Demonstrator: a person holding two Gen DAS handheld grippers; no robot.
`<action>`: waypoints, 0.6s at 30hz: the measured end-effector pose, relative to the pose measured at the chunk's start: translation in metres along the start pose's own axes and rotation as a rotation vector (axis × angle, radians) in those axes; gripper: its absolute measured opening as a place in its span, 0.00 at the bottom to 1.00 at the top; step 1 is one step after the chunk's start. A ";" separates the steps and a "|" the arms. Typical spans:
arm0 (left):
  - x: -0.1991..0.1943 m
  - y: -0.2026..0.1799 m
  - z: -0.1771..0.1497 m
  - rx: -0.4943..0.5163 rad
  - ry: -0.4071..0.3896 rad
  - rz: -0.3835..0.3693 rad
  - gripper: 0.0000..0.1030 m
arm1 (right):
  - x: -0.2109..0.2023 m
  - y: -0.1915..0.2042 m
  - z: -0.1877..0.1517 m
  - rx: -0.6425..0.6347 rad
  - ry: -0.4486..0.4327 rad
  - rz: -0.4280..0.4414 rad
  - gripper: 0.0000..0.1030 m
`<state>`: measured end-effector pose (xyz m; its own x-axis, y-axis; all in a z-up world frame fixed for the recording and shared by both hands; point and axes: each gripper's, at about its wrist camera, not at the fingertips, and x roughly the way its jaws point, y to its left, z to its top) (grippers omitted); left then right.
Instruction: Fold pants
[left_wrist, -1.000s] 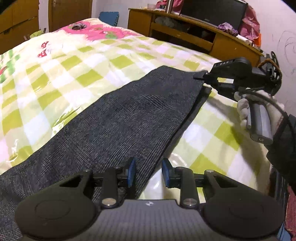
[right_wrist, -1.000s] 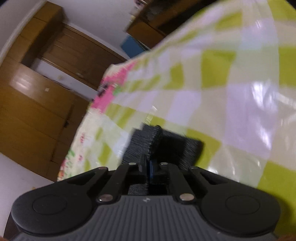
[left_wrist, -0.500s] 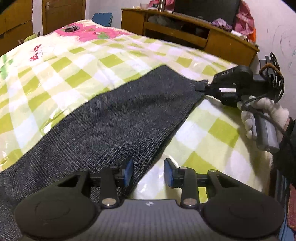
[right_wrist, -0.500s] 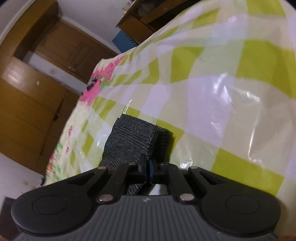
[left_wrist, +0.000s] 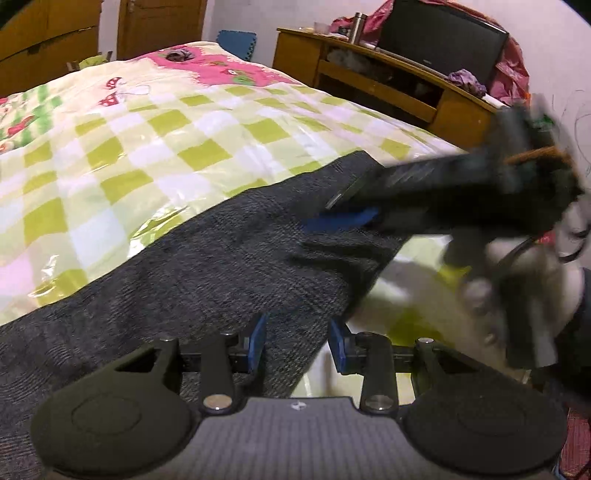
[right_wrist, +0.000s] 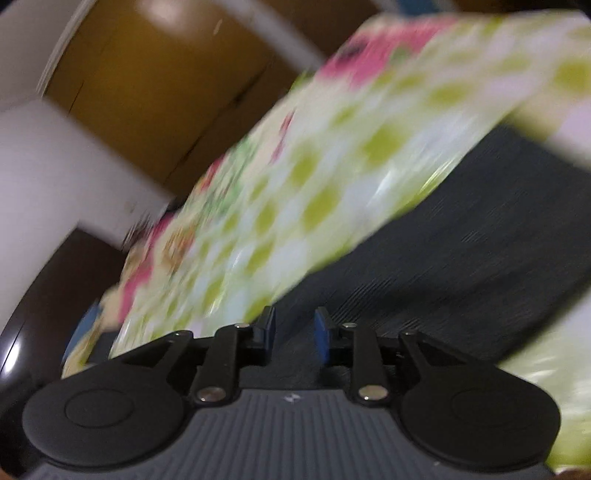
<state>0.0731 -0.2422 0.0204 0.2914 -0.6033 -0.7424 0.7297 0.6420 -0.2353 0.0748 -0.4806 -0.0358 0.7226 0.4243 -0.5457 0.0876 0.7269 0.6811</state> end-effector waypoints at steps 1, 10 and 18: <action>-0.002 0.004 -0.002 0.003 0.005 0.008 0.48 | 0.010 -0.002 0.001 0.001 0.012 -0.080 0.17; -0.047 0.080 -0.059 -0.131 0.048 0.146 0.48 | -0.012 0.019 0.017 -0.199 -0.111 -0.434 0.15; -0.088 0.133 -0.075 -0.178 -0.043 0.293 0.49 | 0.108 0.145 -0.061 -0.290 0.228 0.082 0.15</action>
<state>0.0982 -0.0680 0.0074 0.5011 -0.3981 -0.7684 0.4932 0.8610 -0.1245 0.1238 -0.2966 -0.0258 0.5448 0.5728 -0.6125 -0.1852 0.7945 0.5783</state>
